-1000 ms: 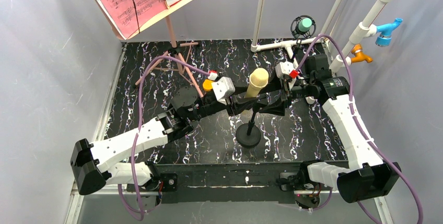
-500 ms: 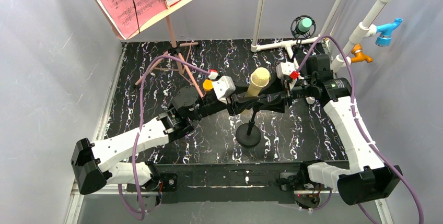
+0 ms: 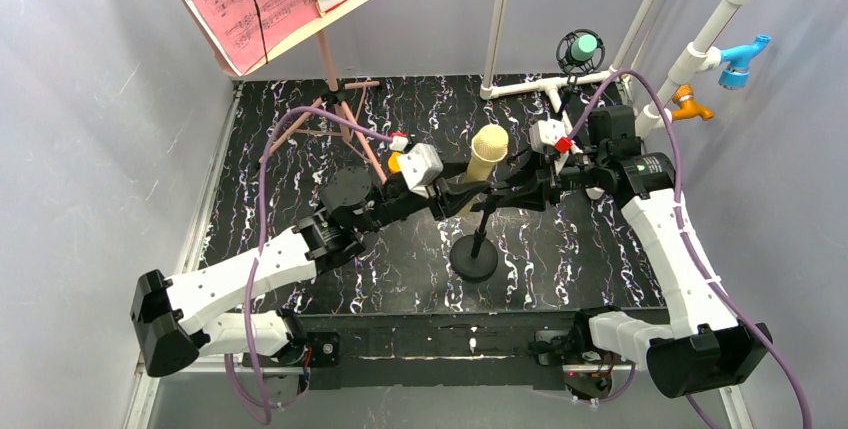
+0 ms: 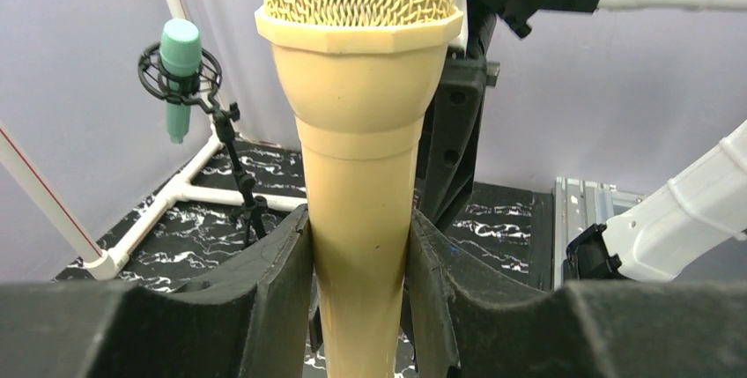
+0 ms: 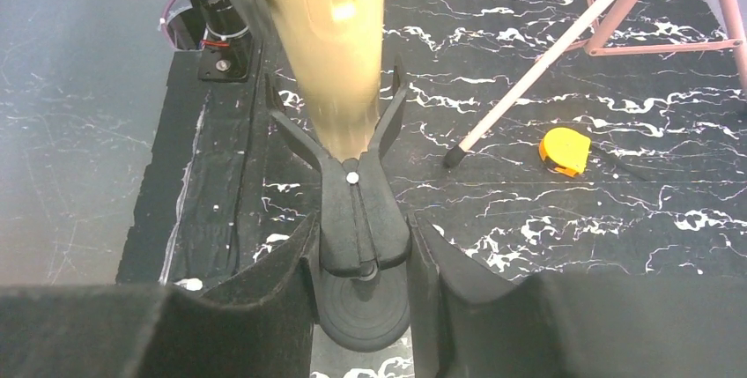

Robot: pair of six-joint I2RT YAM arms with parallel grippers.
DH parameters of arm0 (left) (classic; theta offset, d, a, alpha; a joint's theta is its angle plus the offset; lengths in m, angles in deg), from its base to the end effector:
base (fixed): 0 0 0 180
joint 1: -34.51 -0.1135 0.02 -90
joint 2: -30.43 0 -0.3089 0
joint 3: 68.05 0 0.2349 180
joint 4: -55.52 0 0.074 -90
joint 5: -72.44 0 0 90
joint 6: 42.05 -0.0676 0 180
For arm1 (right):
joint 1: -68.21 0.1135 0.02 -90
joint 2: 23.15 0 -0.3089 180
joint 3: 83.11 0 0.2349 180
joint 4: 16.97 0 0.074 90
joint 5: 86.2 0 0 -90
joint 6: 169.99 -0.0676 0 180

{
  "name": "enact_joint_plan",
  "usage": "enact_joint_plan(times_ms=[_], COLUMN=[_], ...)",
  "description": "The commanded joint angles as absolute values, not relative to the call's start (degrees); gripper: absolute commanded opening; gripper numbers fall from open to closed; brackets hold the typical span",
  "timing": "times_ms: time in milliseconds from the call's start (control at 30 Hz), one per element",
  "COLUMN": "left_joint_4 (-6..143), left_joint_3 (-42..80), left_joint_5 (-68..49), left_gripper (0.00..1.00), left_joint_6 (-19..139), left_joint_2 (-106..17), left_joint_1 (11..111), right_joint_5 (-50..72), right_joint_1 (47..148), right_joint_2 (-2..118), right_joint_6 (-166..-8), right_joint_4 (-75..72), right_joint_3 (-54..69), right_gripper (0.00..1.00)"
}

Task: Pack up the instrument practice props
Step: Remove the microphone from the microphone stand, then place the microphone at the center of the board.

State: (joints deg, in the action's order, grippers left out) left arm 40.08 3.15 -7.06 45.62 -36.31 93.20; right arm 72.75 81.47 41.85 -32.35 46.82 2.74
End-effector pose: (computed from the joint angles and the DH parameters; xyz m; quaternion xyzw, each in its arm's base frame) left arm 0.1268 -0.2322 0.4634 0.3549 0.4547 -0.4313 0.6938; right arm 0.1616 0.1029 0.4101 -0.5779 0.5371 0.3985 0.4678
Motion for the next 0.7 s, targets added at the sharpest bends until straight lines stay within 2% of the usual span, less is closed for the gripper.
enact_joint_plan(times_ms=[0, 67, 100, 167, 200, 233, 300, 367, 667], left_joint_4=[38.4, 39.5, 40.2, 42.2, 43.2, 44.1, 45.9, 48.0, 67.2], left_joint_3=[2.7, 1.1, 0.2, -1.5, -2.4, -3.3, -4.9, -6.3, -6.1], left_joint_5=[-8.9, -9.0, -9.2, -9.7, -10.0, -10.5, -12.1, -13.0, -18.5], left_gripper=[0.0, 0.0, 0.0, 0.0, 0.0, 0.0, 0.0, 0.0, 0.0], left_joint_6=[45.2, 46.3, 46.9, 48.4, 49.6, 50.4, 51.9, 52.9, 57.0], left_joint_2=[-29.4, -27.4, -26.3, -24.1, -22.9, -21.8, -19.4, -16.9, -8.7], left_joint_1=[93.4, 93.4, 93.4, 93.4, 93.4, 93.4, 93.4, 93.4, 93.3], right_joint_5=[70.2, 69.8, 69.7, 69.5, 69.3, 68.9, 67.7, 66.3, 63.0], right_joint_1=[81.3, 81.3, 81.3, 81.1, 81.1, 81.0, 80.8, 80.6, 76.1], right_joint_2=[40.3, 40.2, 40.2, 40.1, 39.9, 39.8, 39.3, 38.8, 33.8], right_joint_6=[-32.9, -33.5, -33.8, -34.2, -34.2, -34.2, -34.2, -34.3, -30.7], right_joint_4=[44.6, 44.1, 44.0, 44.1, 44.6, 45.0, 45.8, 46.3, 51.8], right_joint_3=[1.1, 0.8, 0.8, 0.7, 0.7, 0.7, 0.7, 0.6, -1.0], right_gripper=[0.01, 0.01, 0.08, 0.35, 0.55, 0.7, 0.94, 0.98, 0.98])
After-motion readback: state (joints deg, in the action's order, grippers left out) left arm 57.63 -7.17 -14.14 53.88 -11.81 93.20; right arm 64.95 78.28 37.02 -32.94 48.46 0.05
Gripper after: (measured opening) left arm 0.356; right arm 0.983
